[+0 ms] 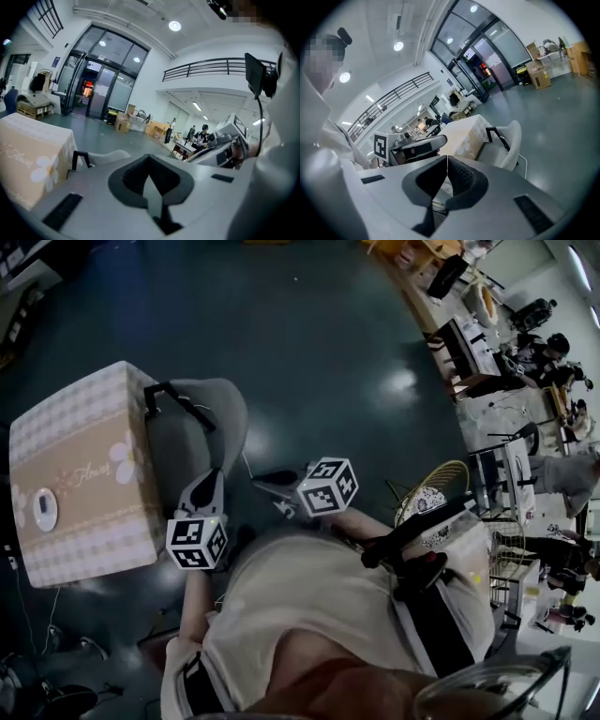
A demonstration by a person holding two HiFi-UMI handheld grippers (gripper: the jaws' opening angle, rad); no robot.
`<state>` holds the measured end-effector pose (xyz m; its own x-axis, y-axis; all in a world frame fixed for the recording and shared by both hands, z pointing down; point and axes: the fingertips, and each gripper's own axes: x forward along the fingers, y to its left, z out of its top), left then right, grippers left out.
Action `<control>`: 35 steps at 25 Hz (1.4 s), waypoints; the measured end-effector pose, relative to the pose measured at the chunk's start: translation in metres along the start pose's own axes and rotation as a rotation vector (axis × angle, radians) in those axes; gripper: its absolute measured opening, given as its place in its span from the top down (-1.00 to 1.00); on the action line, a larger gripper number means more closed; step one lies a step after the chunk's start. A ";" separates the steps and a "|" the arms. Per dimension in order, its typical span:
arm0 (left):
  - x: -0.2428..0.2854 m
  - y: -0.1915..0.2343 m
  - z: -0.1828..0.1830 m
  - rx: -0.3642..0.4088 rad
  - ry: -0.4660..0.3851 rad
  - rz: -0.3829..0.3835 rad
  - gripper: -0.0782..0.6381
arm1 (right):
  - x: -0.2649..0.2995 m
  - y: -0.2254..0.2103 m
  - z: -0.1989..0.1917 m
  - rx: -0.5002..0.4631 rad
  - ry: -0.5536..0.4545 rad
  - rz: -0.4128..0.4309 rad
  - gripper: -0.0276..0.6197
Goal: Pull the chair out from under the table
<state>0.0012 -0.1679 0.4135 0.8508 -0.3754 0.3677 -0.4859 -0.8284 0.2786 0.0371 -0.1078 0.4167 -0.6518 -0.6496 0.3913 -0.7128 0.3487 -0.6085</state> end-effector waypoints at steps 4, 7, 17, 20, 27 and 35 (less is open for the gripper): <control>0.015 -0.006 0.006 0.001 -0.010 0.049 0.76 | -0.016 -0.023 0.010 0.035 -0.038 0.017 0.88; 0.033 -0.021 0.011 -0.009 -0.010 0.073 0.76 | -0.036 -0.042 0.023 0.047 -0.069 0.029 0.88; 0.081 -0.064 0.010 0.018 0.074 0.114 0.76 | -0.086 -0.095 0.025 0.215 -0.139 0.104 0.88; 0.088 -0.075 0.009 0.041 0.104 0.136 0.76 | -0.094 -0.104 0.029 0.259 -0.172 0.151 0.88; 0.111 -0.097 0.016 0.072 0.143 0.183 0.76 | -0.118 -0.131 0.039 0.336 -0.192 0.230 0.88; 0.140 -0.126 0.015 0.048 0.191 0.269 0.76 | -0.156 -0.179 0.025 0.372 -0.094 0.210 0.88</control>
<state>0.1843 -0.1228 0.4163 0.6381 -0.5023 0.5835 -0.6741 -0.7307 0.1082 0.2732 -0.0858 0.4469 -0.7343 -0.6550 0.1784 -0.4139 0.2238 -0.8824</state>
